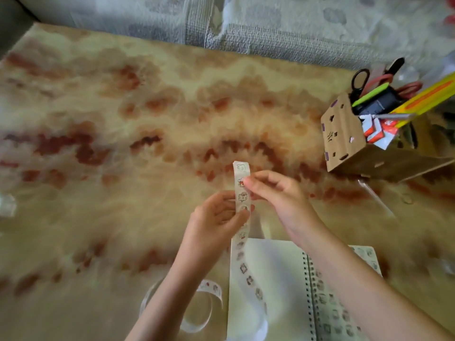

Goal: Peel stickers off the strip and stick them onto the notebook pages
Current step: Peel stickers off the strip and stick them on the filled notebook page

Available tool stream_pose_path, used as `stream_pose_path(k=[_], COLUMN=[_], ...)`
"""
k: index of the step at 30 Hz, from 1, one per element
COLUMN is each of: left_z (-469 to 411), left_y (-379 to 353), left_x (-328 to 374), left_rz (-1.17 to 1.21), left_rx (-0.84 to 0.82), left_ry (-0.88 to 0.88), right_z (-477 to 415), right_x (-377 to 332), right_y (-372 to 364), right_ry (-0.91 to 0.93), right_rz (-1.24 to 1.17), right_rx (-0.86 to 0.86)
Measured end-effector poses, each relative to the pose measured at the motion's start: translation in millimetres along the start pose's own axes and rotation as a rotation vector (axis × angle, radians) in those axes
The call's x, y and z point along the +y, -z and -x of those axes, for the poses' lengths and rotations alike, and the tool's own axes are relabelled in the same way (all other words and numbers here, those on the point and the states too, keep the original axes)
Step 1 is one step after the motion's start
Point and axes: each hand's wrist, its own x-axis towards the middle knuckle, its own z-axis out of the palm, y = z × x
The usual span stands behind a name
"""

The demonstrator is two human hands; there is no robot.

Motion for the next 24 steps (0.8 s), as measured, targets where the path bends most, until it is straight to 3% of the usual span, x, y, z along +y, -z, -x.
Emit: stream_pose_path(k=[5, 14, 24], left_z=[-25.5, -37.9, 14.0], left_y=[8.1, 19.9, 13.8], left_x=[-20.0, -48.1, -49.5], left_rz=[0.094, 0.093, 0.017], left_rx=[0.140, 0.082, 0.061], left_ry=[-0.079, -0.244, -0.354], right_z=[-25.0, -40.5, 26.3], right_x=[31.9, 59.5, 64.2], right_y=[6.8, 2.9, 12.0], right_ry=[0.185, 0.482, 0.420], right_rz=[0.197, 0.314, 0.300], right_rx=[-0.006, -0.111, -0.144])
